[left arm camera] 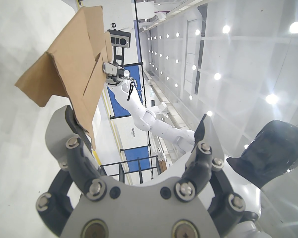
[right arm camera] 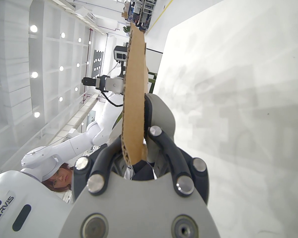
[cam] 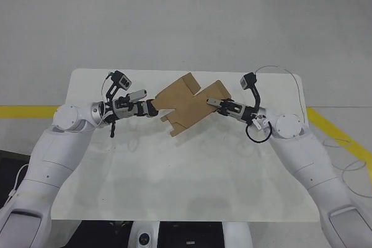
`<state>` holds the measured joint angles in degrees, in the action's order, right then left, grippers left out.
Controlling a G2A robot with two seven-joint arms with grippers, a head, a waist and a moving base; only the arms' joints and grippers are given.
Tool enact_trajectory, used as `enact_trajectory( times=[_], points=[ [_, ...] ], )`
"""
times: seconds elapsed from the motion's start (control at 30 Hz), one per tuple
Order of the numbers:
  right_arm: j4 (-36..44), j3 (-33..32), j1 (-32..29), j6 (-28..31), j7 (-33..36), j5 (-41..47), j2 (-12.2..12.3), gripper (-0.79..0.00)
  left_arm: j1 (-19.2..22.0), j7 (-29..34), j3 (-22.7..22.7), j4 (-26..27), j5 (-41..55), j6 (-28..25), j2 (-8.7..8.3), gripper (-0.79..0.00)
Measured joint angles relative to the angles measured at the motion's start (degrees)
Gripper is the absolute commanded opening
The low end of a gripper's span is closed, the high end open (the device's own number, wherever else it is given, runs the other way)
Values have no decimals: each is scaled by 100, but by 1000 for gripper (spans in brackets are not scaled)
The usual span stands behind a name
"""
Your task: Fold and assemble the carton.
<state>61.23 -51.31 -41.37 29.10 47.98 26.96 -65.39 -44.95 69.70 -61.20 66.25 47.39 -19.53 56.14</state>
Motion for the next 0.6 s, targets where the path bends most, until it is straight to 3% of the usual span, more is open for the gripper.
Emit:
enact_trajectory(
  times=[0.6],
  points=[
    [303,-129,-64,-42,131,-161,-78,-785,-45,-688,-10,-58,-139,111,157,0]
  ],
)
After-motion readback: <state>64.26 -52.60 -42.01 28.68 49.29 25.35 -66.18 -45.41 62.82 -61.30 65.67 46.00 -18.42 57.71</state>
